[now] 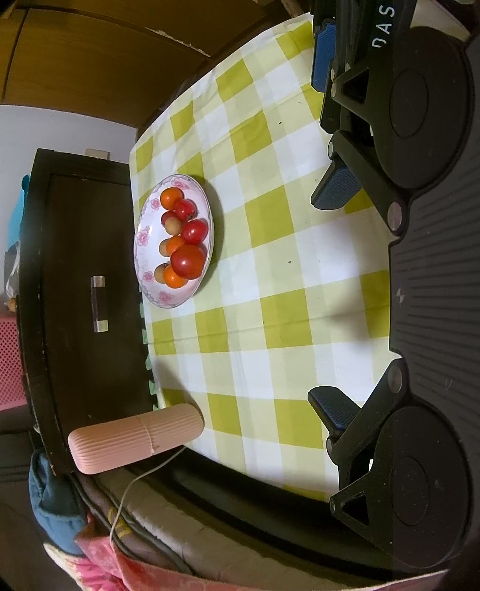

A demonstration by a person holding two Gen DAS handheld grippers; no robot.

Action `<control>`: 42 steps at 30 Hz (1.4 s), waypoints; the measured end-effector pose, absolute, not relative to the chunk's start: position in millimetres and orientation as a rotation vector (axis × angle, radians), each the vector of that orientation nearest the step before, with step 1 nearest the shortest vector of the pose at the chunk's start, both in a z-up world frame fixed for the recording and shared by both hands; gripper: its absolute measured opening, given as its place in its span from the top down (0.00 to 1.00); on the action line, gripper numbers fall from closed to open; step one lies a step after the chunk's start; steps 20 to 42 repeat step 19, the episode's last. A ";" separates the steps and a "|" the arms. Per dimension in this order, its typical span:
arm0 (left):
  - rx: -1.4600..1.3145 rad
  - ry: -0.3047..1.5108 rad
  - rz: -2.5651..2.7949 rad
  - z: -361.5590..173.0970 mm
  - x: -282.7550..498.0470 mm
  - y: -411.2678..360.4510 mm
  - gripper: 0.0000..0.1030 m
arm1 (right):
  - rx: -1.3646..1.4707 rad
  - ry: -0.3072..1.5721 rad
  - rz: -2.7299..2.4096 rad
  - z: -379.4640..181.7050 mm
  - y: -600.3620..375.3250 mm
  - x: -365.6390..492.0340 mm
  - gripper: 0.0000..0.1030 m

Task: Organize fruits

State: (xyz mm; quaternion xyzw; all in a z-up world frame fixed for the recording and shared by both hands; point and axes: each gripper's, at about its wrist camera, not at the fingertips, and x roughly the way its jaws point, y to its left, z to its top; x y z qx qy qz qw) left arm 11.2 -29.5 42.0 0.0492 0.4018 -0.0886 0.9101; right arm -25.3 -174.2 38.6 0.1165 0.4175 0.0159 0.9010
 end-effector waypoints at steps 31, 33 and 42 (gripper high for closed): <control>0.107 0.817 -0.174 42.0 9.7 -29.8 0.00 | 0.243 0.866 0.033 39.0 -174.2 -24.8 0.60; 0.107 0.817 -0.174 42.0 9.7 -29.8 0.00 | 0.243 0.866 0.033 39.0 -174.2 -24.8 0.60; 0.107 0.817 -0.174 42.0 9.7 -29.8 0.00 | 0.243 0.866 0.033 39.0 -174.2 -24.8 0.60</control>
